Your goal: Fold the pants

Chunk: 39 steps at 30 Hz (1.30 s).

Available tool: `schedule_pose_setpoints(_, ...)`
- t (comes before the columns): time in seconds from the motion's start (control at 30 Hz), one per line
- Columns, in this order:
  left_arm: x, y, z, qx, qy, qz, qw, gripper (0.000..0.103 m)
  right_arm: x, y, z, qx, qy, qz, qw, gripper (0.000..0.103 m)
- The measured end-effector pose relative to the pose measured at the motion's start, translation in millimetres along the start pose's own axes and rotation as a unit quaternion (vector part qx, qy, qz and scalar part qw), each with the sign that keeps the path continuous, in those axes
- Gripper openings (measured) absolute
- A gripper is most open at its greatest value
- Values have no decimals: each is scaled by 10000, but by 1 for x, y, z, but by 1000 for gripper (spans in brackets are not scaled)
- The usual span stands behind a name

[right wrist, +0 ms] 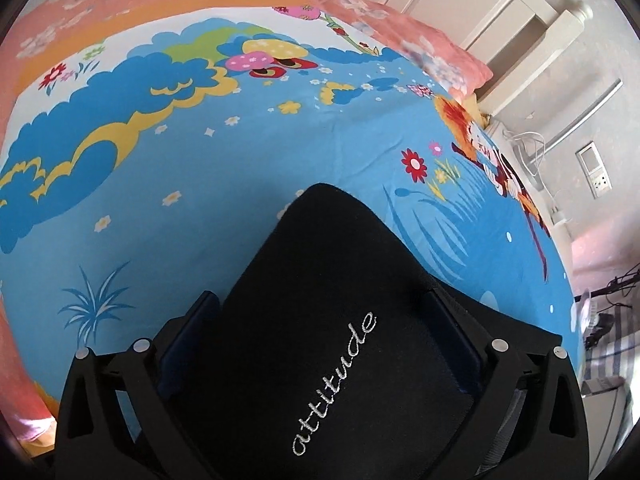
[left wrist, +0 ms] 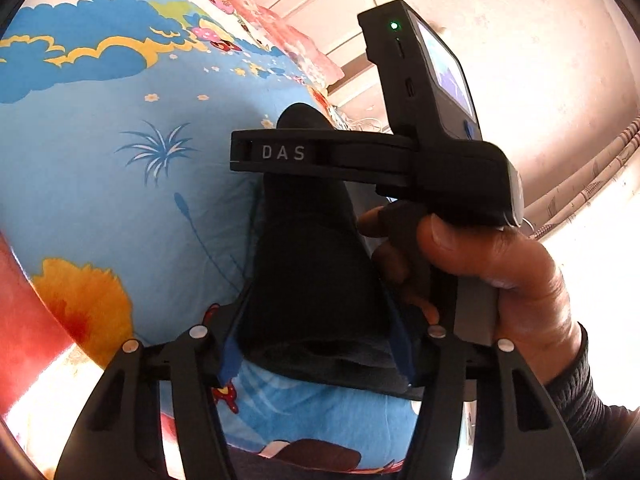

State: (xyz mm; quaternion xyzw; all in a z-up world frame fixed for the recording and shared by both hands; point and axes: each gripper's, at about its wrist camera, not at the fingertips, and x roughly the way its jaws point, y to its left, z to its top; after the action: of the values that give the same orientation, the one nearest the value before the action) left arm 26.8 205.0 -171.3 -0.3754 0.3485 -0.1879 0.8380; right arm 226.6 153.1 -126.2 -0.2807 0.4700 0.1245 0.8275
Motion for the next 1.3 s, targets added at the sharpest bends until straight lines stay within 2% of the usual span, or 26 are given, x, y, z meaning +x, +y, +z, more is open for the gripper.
schedule_pose_setpoints(0.13,-4,-10,-7,-34,-19,99,9999,57,1,2,-2,31,-117,-20,9999,98)
schedule_pose_setpoints(0.23,-3,-13,-6,78,-43,240,9997,45,-1,1,-2,52,-105,63,9999,98)
schedule_pose_setpoints(0.3,-7,-20,-6,211,-80,301,9993,40,-6,-2,-3,79,-69,175,9998,97)
schedule_pose_setpoints(0.4,-9,-44,-9,682,-143,692,9952,38,-16,-10,-2,81,-19,231,9997,97)
schedule_pose_setpoints(0.47,-13,-64,-12,1161,-224,1069,9872,36,-26,-18,-2,120,-5,342,9993,97)
schedule_pose_setpoints(0.57,-12,-100,-24,1881,-358,1660,9674,34,-36,-33,-1,223,141,751,9968,98)
schedule_pose_setpoints(0.63,-11,-130,-35,2475,-504,2050,9456,34,-43,-54,1,414,301,1144,9921,98)
schedule_pose_setpoints(0.7,-6,-155,-44,2914,-619,2281,9270,33,-50,-74,3,555,406,1366,9882,98)
schedule_pose_setpoints(0.9,11,-201,-62,3747,-782,2722,8828,32,-63,-95,-1,418,573,1383,9879,98)
schedule_pose_setpoints(1.0,23,-223,-75,4310,-865,2941,8487,32,-51,-103,-8,518,860,1748,9795,97)
schedule_pose_setpoints(1.03,27,-228,-80,4513,-876,3020,8351,32,-50,-107,-9,539,848,1815,9782,92)
schedule_pose_setpoints(1.07,29,-232,-83,4604,-882,3069,8283,32,-52,-111,-11,563,732,1851,9784,81)
schedule_pose_setpoints(1.1,30,-235,-85,4642,-882,3071,8261,32,-53,-114,-13,551,689,1837,9790,46)
schedule_pose_setpoints(1.13,31,-237,-88,4689,-857,3057,8242,32,-54,-119,-17,587,690,1914,9773,36)
schedule_pose_setpoints(1.17,32,-239,-90,4729,-833,3038,8229,32,-55,-125,-22,689,656,2027,9746,30)
schedule_pose_setpoints(1.2,32,-240,-90,4745,-798,2964,8250,32,-57,-128,-25,708,588,2029,9749,26)
schedule_pose_setpoints(1.27,32,-241,-91,4655,-795,2795,8360,40,-67,-136,-36,756,321,1954,9773,23)
schedule_pose_setpoints(1.3,30,-242,-91,4596,-820,2724,8414,58,-70,-141,-40,831,240,1954,9769,23)
